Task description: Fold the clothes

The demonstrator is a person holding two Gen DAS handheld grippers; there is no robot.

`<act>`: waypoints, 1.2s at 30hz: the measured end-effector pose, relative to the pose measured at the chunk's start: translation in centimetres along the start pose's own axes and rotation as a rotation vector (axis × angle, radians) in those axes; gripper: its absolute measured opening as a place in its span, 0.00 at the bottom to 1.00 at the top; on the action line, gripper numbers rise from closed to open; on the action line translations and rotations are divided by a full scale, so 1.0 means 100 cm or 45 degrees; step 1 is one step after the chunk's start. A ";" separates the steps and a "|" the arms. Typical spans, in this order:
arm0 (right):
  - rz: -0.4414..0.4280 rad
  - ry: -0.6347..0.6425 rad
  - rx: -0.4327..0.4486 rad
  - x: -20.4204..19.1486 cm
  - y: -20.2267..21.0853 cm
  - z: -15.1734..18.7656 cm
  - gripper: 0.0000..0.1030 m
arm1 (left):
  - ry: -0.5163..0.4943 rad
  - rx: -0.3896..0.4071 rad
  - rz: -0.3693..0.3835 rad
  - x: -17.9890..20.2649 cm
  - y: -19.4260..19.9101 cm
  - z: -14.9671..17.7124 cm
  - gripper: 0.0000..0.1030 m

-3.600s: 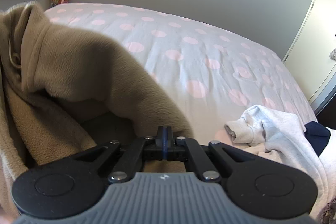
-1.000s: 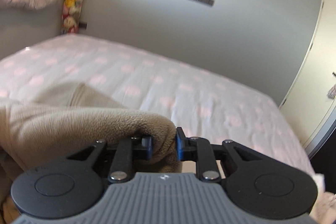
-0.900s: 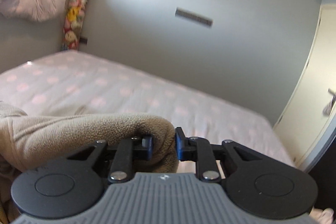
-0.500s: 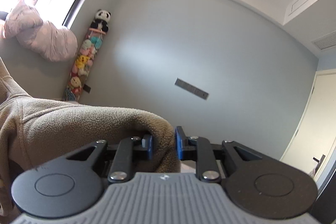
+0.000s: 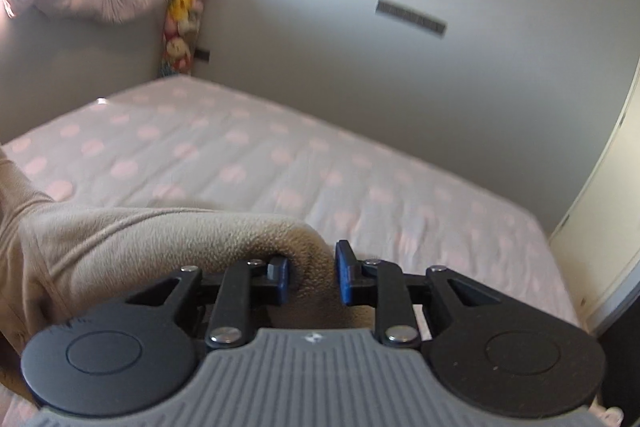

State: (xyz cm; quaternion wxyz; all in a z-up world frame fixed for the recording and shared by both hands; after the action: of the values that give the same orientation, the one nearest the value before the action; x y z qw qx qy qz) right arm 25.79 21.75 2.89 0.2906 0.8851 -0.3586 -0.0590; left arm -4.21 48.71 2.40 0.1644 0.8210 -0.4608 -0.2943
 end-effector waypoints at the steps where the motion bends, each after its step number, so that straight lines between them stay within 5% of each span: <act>1: 0.017 -0.014 -0.038 0.002 -0.013 0.009 0.25 | -0.007 -0.037 0.026 0.006 -0.010 0.008 0.02; 9: 0.049 -0.180 -0.218 0.022 -0.084 0.064 0.26 | -0.086 -0.277 0.119 0.049 -0.080 0.074 0.02; 13: 0.052 -0.155 -0.170 0.015 -0.078 0.069 0.42 | -0.037 -0.312 0.094 0.054 -0.076 0.073 0.05; 15: 0.065 -0.147 -0.101 0.012 -0.061 0.074 0.50 | 0.005 -0.327 0.064 0.056 -0.061 0.068 0.13; 18: 0.029 -0.192 -0.024 0.003 -0.030 0.091 0.66 | 0.073 -0.333 0.010 0.066 -0.033 0.064 0.48; 20: -0.027 -0.244 -0.012 -0.006 -0.012 0.106 0.71 | 0.089 -0.327 -0.003 0.075 -0.017 0.067 0.52; 27: -0.285 -0.504 -0.313 -0.067 -0.009 0.182 0.79 | 0.006 -0.298 0.036 0.115 0.023 0.080 0.58; 31: -0.335 -0.628 -0.464 -0.100 -0.026 0.220 0.79 | 0.021 -0.244 0.160 0.126 0.034 0.081 0.65; 36: -0.300 -0.669 -0.474 -0.124 -0.042 0.240 0.79 | -0.023 -0.292 0.149 0.139 0.022 0.092 0.70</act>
State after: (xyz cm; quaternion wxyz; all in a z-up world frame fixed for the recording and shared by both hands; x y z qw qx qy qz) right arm 11.71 21.10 -20.48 0.3362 0.8068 -0.2996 -0.3826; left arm -5.86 35.74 -8.12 0.2698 0.7659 -0.4726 -0.3425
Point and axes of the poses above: each gripper's, at about its wrist camera, not at the fingertips, and y roughly against the way its jaws point, x to its right, z to its underside, the point moved 3 cm from there along -y, roughly the way its jaws point, and after that the axes turned 10 degrees about -y, right-handed, at the moved point
